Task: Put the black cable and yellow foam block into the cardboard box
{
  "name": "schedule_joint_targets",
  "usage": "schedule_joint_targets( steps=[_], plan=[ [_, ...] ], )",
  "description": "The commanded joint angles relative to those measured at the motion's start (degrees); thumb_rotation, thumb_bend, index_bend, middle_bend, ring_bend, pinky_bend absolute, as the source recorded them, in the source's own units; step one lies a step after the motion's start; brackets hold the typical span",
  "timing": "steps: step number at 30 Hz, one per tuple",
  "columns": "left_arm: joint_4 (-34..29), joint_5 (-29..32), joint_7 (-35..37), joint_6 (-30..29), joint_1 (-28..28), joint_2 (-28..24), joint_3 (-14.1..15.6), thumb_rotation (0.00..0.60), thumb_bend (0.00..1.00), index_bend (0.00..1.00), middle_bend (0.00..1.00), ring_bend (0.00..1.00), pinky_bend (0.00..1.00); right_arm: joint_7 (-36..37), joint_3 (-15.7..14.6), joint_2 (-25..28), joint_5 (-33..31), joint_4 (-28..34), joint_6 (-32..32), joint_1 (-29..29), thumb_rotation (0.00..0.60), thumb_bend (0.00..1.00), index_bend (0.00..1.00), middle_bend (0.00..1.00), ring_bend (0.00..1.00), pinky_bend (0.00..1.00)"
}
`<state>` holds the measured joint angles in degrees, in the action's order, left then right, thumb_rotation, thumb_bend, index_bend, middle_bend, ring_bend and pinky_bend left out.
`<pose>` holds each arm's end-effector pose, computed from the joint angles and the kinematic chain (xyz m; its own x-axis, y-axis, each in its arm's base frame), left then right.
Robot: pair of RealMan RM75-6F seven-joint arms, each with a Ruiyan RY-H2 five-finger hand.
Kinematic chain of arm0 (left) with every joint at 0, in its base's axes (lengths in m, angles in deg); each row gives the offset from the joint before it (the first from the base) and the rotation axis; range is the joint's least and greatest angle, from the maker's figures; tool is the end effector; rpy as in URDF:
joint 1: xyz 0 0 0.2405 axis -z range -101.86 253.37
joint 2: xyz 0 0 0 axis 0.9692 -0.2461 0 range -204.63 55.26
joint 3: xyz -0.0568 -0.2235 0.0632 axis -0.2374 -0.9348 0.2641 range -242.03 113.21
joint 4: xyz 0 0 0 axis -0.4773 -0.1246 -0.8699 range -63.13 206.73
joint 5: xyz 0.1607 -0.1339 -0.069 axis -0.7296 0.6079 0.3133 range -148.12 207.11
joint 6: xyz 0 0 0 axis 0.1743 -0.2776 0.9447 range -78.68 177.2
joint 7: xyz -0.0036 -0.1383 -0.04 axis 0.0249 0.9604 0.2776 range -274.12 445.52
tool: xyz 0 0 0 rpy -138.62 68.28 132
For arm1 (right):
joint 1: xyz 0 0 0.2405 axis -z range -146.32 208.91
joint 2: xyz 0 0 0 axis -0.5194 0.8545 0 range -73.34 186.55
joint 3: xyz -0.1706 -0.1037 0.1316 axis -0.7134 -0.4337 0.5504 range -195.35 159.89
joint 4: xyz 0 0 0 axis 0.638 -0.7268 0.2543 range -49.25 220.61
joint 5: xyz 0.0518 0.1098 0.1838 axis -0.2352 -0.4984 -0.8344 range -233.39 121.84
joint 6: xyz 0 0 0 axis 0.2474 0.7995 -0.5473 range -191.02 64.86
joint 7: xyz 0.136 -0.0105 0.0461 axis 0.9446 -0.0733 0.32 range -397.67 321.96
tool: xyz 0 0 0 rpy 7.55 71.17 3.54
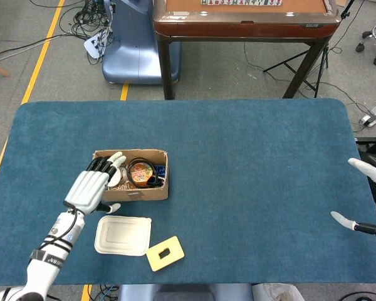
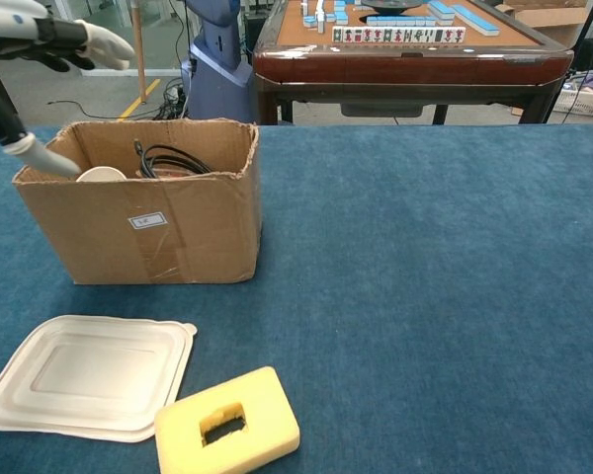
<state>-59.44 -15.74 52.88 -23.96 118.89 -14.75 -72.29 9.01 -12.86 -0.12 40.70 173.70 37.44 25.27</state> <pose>-0.0868 0.2634 0.0984 0.3698 0.2652 0.8905 0.9217 -0.2254 -0.3156 -0.2739 -0.1864 0.2146 -0.2283 0.0774 0.9705 -0.9122 -0.3655 -0.1854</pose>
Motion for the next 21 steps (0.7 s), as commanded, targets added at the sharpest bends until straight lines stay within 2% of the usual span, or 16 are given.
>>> schedule_joint_targets(
  steps=[1,6,9,14,21],
  plan=[
    [-3.8,-8.9,-1.4,-3.7,-5.5,-3.3,5.9,0.6,0.12,0.0,0.0,0.0,0.02,-0.5,0.0,-0.1,-0.1,0.1,-0.4,-0.2,0.6,0.0,0.15,0.17,0.0,0.0],
    [-3.8,-19.6,-0.2,-5.7,-11.7,-4.6,11.9,0.6,0.12,0.01,0.0,0.0,0.02,-1.5,0.0,-0.3,-0.1,0.4,-1.2,-0.5,0.6,0.0,0.15,0.17,0.0,0.0],
    [-3.8,-24.6,-0.1,-5.9,-14.3,-4.8,14.6,0.6,0.12,0.07,0.0,0.0,0.02,-2.0,0.0,-0.3,-0.3,0.6,-1.5,-0.6,0.6,0.0,0.15,0.17,0.0,0.0],
    [-2.5,-31.2,0.3,-4.0,-16.6,-4.4,17.4,0.6,0.12,0.14,0.0,0.0,0.02,-2.3,0.0,-0.3,-0.5,0.7,-2.1,-0.8,0.6,0.0,0.15,0.17,0.0,0.0],
    [5.5,-43.9,2.8,2.0,-17.8,-2.4,21.6,0.6,0.12,0.18,0.0,0.0,0.02,-2.3,0.1,-0.2,-0.8,0.8,-2.3,-0.8,0.6,0.0,0.15,0.17,0.0,0.0]
  ],
)
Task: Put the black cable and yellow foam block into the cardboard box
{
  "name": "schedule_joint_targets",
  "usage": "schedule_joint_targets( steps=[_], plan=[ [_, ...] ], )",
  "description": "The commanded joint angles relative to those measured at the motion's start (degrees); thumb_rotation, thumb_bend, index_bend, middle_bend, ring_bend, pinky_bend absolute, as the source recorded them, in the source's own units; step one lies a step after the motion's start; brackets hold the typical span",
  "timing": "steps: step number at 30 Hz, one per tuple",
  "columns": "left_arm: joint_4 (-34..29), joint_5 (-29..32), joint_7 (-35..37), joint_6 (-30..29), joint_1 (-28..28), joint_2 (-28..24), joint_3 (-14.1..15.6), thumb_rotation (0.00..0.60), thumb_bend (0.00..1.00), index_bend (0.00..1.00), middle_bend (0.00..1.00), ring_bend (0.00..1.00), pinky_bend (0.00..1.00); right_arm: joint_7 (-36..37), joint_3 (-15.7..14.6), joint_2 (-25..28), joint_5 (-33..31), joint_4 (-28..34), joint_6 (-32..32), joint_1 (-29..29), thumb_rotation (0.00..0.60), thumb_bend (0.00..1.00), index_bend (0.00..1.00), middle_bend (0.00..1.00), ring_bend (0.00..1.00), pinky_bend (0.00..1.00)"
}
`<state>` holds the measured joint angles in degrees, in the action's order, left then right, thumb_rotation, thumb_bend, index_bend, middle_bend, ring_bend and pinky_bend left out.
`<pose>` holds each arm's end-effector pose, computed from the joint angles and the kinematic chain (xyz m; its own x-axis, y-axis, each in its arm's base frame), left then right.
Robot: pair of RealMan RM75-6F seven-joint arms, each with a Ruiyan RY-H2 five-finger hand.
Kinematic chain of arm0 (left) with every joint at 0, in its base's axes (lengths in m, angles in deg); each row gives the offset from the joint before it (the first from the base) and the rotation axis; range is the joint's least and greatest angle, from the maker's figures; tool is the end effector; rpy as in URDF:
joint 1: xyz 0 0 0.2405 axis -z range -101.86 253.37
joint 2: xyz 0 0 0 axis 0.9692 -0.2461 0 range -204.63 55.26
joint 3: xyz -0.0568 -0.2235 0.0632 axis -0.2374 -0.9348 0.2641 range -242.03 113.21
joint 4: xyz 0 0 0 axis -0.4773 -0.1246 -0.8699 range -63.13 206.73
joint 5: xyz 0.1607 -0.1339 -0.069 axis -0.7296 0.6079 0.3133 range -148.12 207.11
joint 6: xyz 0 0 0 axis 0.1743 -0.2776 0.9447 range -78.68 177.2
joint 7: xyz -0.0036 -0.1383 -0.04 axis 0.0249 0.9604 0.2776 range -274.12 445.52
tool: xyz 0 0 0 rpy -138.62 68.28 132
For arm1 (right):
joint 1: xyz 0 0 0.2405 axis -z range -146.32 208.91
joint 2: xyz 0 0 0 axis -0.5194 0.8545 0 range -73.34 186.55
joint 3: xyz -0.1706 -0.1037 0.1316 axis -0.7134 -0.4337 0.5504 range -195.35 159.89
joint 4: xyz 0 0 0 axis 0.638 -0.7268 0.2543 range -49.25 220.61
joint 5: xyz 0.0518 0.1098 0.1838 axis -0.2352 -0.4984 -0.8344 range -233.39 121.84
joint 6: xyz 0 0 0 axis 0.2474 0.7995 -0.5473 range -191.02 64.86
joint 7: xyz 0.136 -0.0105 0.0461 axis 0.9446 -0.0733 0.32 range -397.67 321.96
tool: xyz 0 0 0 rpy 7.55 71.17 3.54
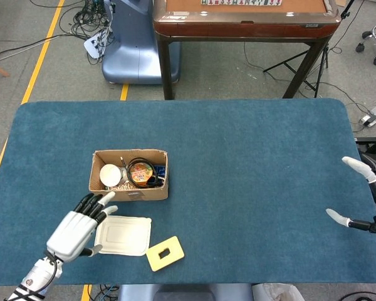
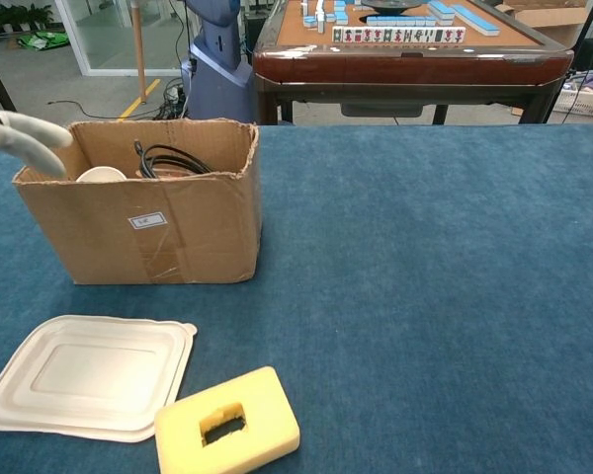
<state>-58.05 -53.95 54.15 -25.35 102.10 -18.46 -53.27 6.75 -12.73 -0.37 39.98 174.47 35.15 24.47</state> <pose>-0.1368 0.1739 0.0959 0.5311 0.2525 0.8088 0.8152 -0.4126 -0.4064 -0.2730 -0.1925 0.2087 -0.2024 0.0702 0.9768 -0.9246 -0.3424 -0.1670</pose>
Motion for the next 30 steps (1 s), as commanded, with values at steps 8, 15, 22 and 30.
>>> schedule_joint_targets(
  steps=[8,15,22,30],
  plan=[
    [11.6,-13.0,0.8,4.6,-3.2,6.6,2.8,0.6,0.12,0.18,0.0,0.0,0.02,0.2,0.1,0.1,-0.1,0.0,0.3,0.2,0.6,0.0,0.15,0.17,0.0,0.0],
    [16.2,-15.6,-1.0,7.7,-3.6,10.1,2.8,0.6,0.12,0.18,0.0,0.0,0.02,0.6,0.3,0.2,-0.3,-0.2,0.5,0.4,0.6,0.0,0.15,0.17,0.0,0.0],
    [18.5,-16.6,-2.7,9.9,-4.0,13.1,2.2,0.6,0.12,0.18,0.0,0.0,0.02,0.7,0.3,0.2,-0.3,-0.1,0.6,0.5,0.6,0.0,0.15,0.17,0.0,0.0],
    [19.3,-17.3,-4.7,12.3,-3.8,15.1,1.5,0.6,0.12,0.19,0.0,0.0,0.02,1.4,0.5,0.4,-0.5,-0.3,1.4,0.9,0.6,0.0,0.15,0.17,0.0,0.0]
  ],
)
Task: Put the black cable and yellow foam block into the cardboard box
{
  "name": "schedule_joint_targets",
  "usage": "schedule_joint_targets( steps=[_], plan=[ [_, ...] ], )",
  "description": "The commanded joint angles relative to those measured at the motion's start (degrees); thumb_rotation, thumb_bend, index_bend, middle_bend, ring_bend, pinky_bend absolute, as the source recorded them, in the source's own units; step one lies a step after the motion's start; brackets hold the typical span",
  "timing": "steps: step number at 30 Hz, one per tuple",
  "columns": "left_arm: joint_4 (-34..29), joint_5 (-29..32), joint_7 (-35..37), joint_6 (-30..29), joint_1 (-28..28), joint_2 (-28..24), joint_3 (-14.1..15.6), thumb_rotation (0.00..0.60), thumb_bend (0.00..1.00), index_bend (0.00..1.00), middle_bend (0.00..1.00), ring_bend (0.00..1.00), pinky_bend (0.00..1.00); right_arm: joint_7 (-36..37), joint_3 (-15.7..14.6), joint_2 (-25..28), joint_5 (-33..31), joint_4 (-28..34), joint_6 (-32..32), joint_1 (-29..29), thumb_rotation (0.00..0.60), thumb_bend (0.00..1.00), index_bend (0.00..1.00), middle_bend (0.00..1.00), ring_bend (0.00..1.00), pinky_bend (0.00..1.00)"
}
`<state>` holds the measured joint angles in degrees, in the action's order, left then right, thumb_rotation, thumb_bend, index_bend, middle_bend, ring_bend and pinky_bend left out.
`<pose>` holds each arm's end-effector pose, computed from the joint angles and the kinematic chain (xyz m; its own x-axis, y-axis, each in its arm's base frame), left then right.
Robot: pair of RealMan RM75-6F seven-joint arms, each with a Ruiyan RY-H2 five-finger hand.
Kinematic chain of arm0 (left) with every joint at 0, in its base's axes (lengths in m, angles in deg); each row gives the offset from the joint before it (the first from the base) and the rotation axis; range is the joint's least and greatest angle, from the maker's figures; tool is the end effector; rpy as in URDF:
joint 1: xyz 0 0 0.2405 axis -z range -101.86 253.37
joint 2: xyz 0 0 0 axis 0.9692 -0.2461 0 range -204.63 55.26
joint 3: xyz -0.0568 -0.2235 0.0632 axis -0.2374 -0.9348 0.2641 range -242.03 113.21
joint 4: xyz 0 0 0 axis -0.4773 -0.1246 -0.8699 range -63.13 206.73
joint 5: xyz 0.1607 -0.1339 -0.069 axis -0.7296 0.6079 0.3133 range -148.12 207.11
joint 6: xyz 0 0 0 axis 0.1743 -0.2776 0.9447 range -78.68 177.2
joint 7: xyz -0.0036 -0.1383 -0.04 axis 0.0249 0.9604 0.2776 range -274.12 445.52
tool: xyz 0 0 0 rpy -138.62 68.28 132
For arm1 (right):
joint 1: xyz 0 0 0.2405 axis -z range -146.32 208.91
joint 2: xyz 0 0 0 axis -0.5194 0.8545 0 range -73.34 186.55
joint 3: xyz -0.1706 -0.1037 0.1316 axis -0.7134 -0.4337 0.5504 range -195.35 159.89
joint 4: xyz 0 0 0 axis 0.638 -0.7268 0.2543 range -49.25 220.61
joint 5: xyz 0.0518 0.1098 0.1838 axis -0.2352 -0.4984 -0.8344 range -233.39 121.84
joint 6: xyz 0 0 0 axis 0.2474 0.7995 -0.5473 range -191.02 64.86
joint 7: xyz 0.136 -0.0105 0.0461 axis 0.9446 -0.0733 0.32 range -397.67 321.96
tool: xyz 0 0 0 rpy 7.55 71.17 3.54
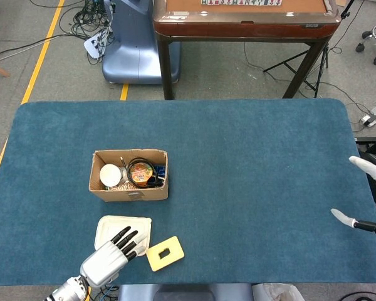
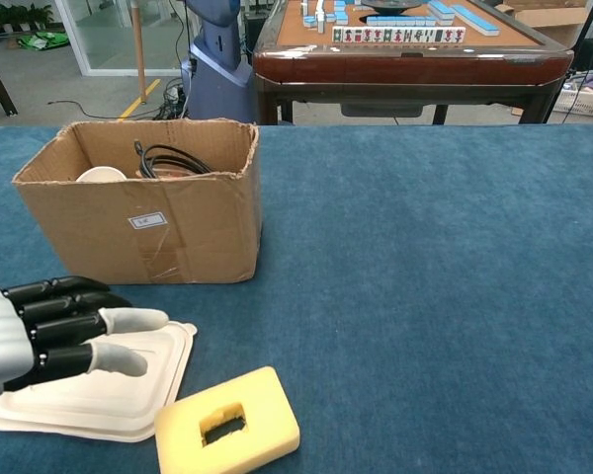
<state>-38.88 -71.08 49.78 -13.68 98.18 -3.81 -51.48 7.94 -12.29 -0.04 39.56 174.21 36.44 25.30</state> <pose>-0.1616 0.1370 0.0134 0.7247 0.1875 0.6630 0.5610 -0.7193 -0.4097 -0.2750 -0.1892 0.2151 -0.2172 0.0928 0.9717 -0.9223 -0.3457 -0.1731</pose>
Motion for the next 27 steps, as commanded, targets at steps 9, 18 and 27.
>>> schedule_joint_targets(
  steps=[9,18,27],
  plan=[
    [0.9,0.4,-3.8,4.4,1.1,3.2,-1.6,0.6,0.12,0.2,0.0,0.0,0.02,1.4,0.4,0.3,-0.4,-0.4,1.0,0.6,0.6,0.0,0.15,0.17,0.0,0.0],
    [0.5,3.0,-7.1,7.8,2.4,5.4,-3.5,0.6,0.12,0.22,0.0,0.0,0.02,2.4,0.7,0.4,-0.8,-0.8,1.5,0.9,0.6,0.0,0.15,0.17,0.0,0.0],
    [-0.3,8.7,-11.6,11.0,3.4,7.4,-5.3,0.6,0.12,0.24,0.0,0.0,0.02,3.3,0.9,0.5,-0.9,-1.1,1.9,1.2,0.6,0.0,0.15,0.17,0.0,0.0]
  ],
)
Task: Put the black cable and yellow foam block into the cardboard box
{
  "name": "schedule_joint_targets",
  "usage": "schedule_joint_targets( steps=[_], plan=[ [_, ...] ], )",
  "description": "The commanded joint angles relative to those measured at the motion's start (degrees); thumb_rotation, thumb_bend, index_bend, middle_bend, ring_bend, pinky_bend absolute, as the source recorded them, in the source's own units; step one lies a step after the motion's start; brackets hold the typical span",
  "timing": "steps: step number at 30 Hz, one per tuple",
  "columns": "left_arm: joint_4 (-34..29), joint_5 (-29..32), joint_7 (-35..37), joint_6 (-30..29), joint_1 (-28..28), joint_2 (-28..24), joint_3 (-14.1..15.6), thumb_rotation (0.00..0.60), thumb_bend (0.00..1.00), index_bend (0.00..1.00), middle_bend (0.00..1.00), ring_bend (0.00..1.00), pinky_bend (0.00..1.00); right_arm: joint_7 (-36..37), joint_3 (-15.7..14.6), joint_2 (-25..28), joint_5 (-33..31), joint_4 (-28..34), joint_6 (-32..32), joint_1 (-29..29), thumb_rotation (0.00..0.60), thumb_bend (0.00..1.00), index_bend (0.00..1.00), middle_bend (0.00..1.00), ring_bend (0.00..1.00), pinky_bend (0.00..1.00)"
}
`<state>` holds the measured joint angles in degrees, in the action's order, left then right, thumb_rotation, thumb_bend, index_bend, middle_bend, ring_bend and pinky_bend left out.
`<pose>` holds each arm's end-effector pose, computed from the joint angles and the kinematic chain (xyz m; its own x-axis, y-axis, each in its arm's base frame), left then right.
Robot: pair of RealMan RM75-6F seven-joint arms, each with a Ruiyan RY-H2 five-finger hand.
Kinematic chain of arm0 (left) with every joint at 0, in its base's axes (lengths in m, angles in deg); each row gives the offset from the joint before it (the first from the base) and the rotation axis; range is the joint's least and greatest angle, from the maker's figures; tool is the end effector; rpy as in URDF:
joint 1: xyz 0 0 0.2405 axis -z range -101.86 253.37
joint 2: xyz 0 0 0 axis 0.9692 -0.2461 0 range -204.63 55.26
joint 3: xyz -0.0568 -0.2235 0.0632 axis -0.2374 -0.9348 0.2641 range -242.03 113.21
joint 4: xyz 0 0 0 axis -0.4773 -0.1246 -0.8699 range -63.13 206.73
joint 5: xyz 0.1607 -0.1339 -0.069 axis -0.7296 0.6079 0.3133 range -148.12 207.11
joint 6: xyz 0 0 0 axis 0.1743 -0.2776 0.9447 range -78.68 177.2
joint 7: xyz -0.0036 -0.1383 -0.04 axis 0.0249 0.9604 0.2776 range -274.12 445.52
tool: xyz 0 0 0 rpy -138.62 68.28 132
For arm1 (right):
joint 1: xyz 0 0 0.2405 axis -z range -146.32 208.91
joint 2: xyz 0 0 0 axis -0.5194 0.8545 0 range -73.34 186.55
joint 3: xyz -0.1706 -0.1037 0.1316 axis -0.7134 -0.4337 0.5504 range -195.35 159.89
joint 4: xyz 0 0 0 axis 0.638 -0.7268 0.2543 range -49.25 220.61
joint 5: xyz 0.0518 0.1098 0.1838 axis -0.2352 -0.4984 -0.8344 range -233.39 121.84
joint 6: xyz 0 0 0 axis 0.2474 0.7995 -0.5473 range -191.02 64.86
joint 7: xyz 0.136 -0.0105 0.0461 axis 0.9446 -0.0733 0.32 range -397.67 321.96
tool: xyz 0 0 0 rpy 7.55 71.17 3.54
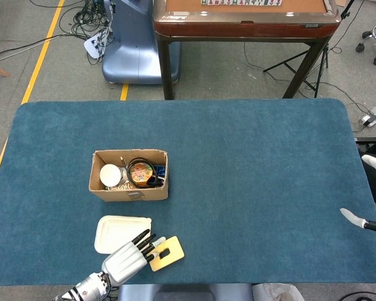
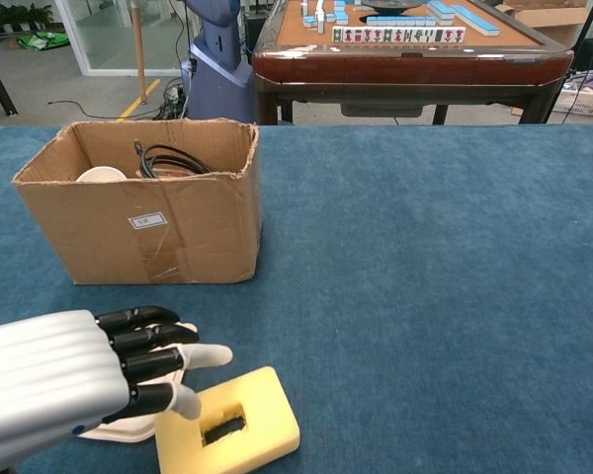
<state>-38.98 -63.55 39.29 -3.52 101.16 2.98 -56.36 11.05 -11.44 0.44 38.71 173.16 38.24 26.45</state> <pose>-0.1358 0.1459 -0.0244 0.7888 0.1602 0.5934 0.4647 -0.7874 -0.4050 -0.2797 -0.1853 0.2262 -0.2489 0.1230 0.9607 -0.9153 -0.3541 -0.1918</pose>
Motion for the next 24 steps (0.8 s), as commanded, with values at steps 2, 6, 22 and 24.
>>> schedule_joint_targets(
  steps=[2,6,22,24],
  plan=[
    [-0.2,1.9,-1.7,1.2,0.7,0.9,-0.6,0.6,0.12,0.25,0.0,0.0,0.02,0.3,0.1,0.0,-0.1,-0.2,0.2,0.1,0.6,0.0,0.15,0.17,0.0,0.0],
    [-0.2,3.3,-2.7,2.0,1.2,1.5,-0.7,0.6,0.12,0.26,0.0,0.0,0.02,0.6,0.2,0.0,-0.1,-0.4,0.3,0.2,0.6,0.0,0.15,0.17,0.0,0.0],
    [1.5,7.1,-3.6,3.1,3.5,3.8,-1.4,0.6,0.12,0.27,0.0,0.0,0.0,1.3,0.4,0.1,0.0,-1.0,0.5,0.3,0.6,0.0,0.15,0.17,0.0,0.0],
    [1.8,7.6,-3.9,3.1,3.7,4.0,-1.5,0.6,0.12,0.27,0.0,0.0,0.0,1.4,0.4,0.1,0.0,-1.1,0.5,0.3,0.6,0.0,0.15,0.17,0.0,0.0]
  ],
)
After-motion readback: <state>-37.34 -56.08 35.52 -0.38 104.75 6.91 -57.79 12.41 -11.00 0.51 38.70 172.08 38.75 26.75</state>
